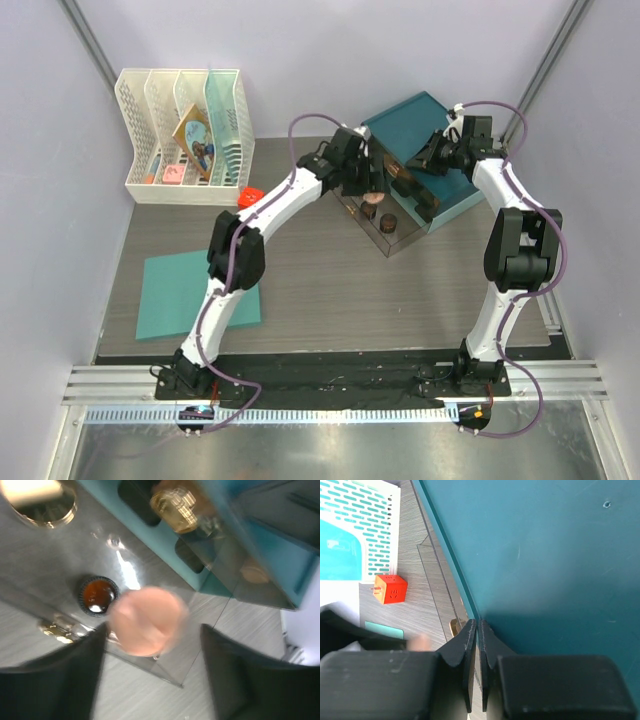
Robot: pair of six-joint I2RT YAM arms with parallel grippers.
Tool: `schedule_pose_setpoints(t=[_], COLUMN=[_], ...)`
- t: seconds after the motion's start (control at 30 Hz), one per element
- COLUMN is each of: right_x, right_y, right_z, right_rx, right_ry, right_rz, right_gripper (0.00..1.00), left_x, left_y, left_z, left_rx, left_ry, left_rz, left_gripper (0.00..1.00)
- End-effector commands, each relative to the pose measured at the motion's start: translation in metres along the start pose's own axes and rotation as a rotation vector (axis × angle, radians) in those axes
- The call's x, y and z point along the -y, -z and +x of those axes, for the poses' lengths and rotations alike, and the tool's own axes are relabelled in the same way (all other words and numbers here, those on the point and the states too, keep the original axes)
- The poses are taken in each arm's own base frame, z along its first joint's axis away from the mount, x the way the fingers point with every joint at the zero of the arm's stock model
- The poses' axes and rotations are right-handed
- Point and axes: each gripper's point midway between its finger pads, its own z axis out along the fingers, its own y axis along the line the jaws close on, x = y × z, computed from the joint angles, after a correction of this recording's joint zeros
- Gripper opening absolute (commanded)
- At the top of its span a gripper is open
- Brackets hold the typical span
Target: Organize the makeup
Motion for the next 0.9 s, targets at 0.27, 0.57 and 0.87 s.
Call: schedule_pose_setpoints(t=[0.27, 0.57, 0.87], right_x=[0.113, 0.114, 0.113], right_y=[0.011, 0.010, 0.010], right_z=[0.183, 0.185, 0.184], right_rx=[-0.553, -0.560, -0.557], right_ry=[-0.258, -0.262, -0.261], right_rz=[0.423, 0.422, 0.420], right_gripper=[0.14, 0.14, 0.14], left_x=[0.011, -0.013, -0.049], left_y=[0.000, 0.041, 0.003], left_z=[0.017, 0.022, 0.068], left_rx=[-0.007, 0.030, -0.121], left_ry=[0.040, 0.110, 0.368], left_rz=[0.093, 0.127, 0.169], left_gripper=[1.00, 0.57, 0.00])
